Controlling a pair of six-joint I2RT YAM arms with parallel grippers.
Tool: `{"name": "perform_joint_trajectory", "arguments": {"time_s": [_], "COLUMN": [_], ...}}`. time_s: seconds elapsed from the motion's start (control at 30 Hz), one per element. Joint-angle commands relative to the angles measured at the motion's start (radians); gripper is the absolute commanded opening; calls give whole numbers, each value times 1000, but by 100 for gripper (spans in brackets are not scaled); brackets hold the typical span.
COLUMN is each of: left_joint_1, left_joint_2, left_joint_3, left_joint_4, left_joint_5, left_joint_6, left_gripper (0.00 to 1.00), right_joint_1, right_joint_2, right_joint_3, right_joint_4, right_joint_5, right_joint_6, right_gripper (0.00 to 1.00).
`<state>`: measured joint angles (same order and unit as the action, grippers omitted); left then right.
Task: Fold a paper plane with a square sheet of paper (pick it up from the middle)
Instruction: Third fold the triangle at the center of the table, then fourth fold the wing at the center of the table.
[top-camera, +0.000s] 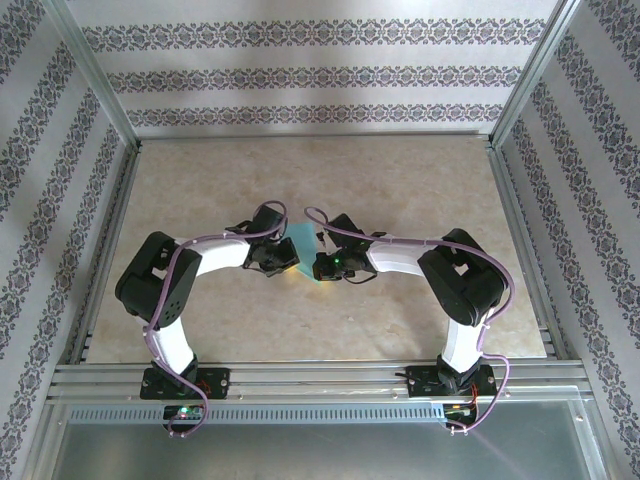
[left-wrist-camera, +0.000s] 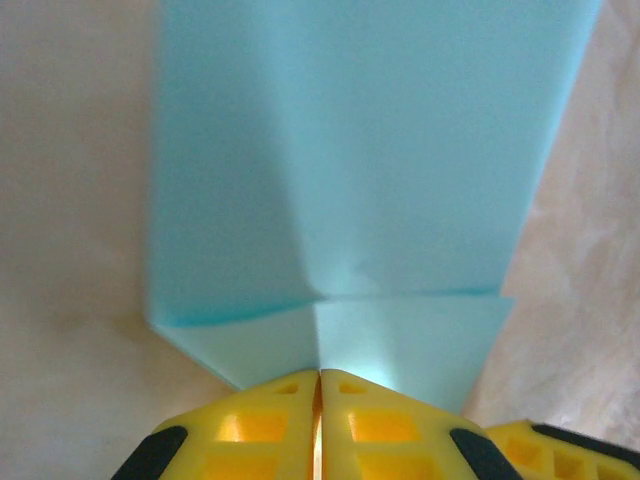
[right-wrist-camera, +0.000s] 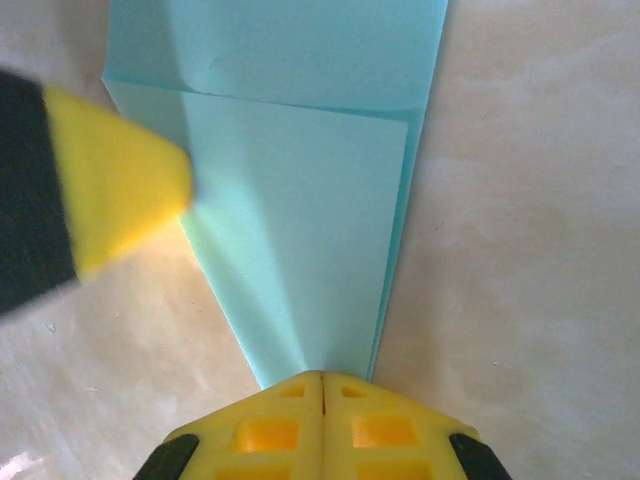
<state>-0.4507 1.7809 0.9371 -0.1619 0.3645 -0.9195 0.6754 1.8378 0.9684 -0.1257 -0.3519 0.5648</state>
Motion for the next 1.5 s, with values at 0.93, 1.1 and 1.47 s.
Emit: {"name": "perform_joint_trajectory", "arguments": {"time_s": [0.93,1.1,1.47], "left_joint_1": [125,124,124], "left_joint_2": [-240,-217,-174], "left_joint_3": [-161,-196,-215], "left_joint_4": [217,248,286], "left_joint_5": [192,197,215], "left_joint_6": [-130,-158,-125], "left_gripper": [39,44,53], "right_joint_1": [-37,-62,-88], "right_joint_2": [-159,-83,42], "right_joint_3": [-43,3,60], "right_joint_4": [107,97,178], "right_joint_5": [50,-7,-167], "right_joint_6": [44,18,-89], "right_gripper": [41,44,31]}}
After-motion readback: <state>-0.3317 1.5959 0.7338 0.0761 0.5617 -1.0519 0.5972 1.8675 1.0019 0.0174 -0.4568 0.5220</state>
